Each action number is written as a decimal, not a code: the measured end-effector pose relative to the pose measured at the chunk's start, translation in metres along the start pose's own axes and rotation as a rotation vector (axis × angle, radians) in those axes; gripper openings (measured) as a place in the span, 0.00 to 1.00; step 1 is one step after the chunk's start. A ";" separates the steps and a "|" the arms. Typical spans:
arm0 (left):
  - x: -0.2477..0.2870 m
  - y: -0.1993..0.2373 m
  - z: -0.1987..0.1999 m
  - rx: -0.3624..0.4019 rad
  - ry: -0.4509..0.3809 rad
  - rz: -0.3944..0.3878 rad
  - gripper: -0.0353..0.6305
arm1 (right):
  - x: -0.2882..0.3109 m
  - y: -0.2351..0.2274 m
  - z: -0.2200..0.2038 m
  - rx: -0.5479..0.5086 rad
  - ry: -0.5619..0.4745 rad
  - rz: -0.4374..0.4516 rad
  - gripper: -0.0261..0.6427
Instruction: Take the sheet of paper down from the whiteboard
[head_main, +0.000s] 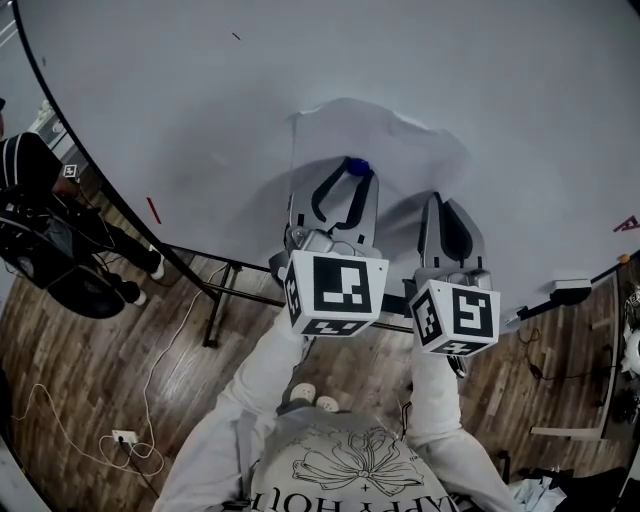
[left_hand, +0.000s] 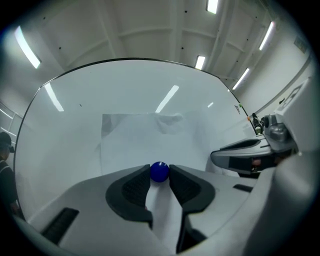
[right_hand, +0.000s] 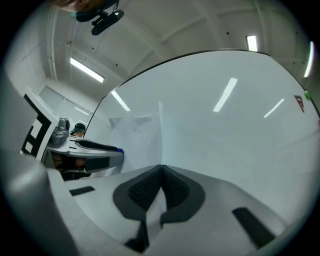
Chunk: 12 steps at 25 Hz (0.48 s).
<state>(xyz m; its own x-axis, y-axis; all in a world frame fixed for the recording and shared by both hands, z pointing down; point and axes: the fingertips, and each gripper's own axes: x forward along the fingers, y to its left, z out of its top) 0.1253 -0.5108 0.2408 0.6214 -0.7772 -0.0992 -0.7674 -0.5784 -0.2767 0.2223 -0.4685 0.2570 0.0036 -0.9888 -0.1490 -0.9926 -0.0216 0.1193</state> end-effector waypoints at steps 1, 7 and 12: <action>-0.001 0.001 0.000 -0.011 0.000 -0.004 0.23 | -0.001 0.000 0.000 0.010 -0.002 0.002 0.04; -0.013 0.016 0.002 -0.039 -0.011 0.022 0.23 | -0.007 -0.001 0.003 0.025 -0.010 -0.006 0.04; -0.024 0.035 -0.002 -0.045 0.001 0.063 0.23 | -0.017 -0.012 0.001 0.036 -0.006 -0.042 0.04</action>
<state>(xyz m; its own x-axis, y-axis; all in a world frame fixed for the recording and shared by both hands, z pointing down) 0.0832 -0.5134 0.2355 0.5714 -0.8126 -0.1145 -0.8114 -0.5386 -0.2271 0.2342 -0.4515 0.2570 0.0449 -0.9863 -0.1588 -0.9953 -0.0578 0.0775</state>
